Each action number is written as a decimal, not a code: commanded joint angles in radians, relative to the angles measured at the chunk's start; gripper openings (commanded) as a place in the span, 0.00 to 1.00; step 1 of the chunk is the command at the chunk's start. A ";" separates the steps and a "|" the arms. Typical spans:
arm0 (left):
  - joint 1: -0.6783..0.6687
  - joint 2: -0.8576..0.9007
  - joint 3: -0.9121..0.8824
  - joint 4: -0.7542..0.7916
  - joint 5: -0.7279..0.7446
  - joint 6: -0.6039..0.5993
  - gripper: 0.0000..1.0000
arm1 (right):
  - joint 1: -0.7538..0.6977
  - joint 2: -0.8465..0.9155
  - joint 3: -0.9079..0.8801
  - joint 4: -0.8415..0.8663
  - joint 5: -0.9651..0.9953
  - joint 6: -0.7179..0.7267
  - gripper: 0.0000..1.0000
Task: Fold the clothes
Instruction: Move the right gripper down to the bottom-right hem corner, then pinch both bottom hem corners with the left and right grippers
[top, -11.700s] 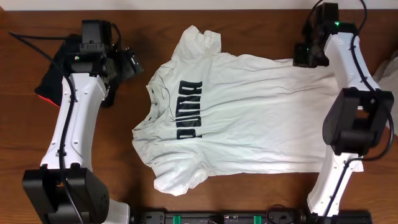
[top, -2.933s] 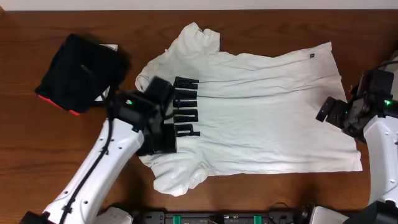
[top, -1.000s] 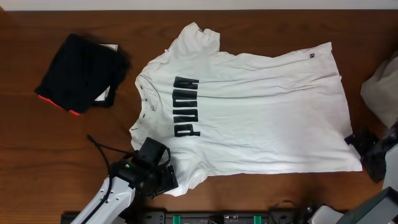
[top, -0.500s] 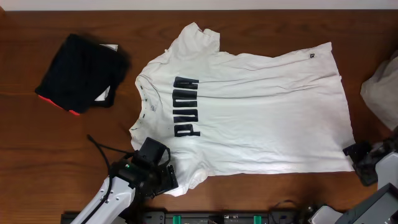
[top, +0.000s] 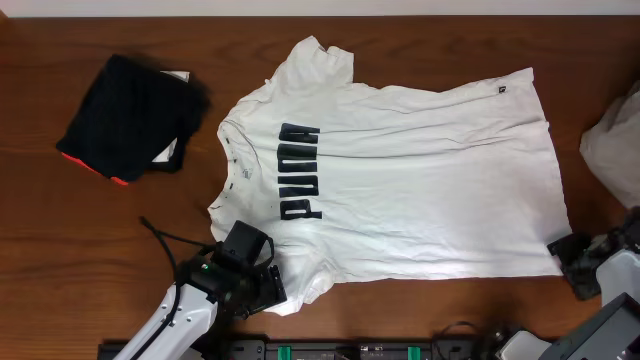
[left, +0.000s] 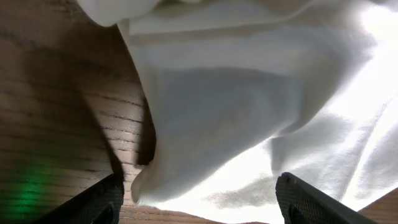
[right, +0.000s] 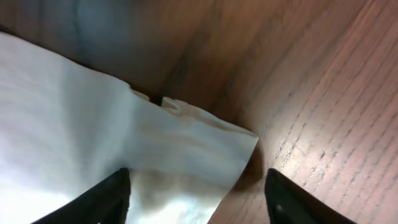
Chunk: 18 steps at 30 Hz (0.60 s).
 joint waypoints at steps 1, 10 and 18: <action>-0.004 -0.002 0.000 -0.003 -0.005 -0.005 0.80 | -0.007 -0.002 -0.018 0.015 0.011 0.005 0.62; -0.004 -0.002 0.000 -0.003 -0.002 -0.005 0.73 | -0.007 -0.002 -0.027 0.026 0.014 0.005 0.48; -0.004 -0.002 0.000 -0.003 -0.001 -0.005 0.41 | -0.007 -0.002 -0.029 0.027 0.014 0.004 0.34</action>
